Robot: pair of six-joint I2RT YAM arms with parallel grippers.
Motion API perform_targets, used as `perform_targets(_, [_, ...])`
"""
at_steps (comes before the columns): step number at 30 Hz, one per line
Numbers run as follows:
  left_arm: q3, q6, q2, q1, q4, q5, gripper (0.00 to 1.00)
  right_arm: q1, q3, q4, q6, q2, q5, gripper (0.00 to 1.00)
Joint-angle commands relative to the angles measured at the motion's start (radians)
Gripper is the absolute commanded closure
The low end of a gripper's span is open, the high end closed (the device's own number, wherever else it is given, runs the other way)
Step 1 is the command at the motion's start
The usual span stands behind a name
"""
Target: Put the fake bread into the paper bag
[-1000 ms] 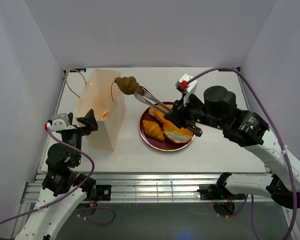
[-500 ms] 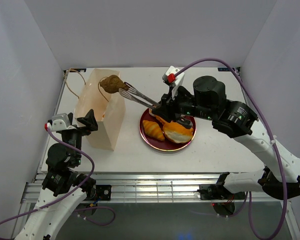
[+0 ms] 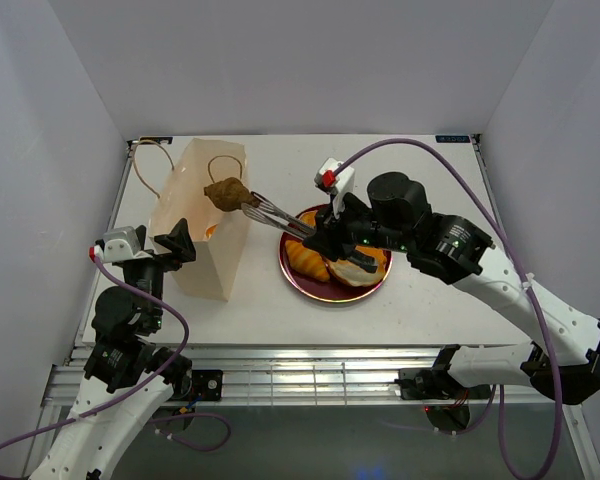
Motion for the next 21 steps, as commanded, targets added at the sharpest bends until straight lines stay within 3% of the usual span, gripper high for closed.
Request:
perform_targets(1, [0.002, 0.000, -0.004, -0.005, -0.002, 0.008, 0.02, 0.007, -0.040, 0.107, 0.028, -0.030, -0.014, 0.63])
perform_targets(21, [0.004, -0.005, -0.005, -0.005, -0.003, 0.015, 0.02, 0.049, 0.068, 0.157, 0.025, 0.104, -0.083, 0.64])
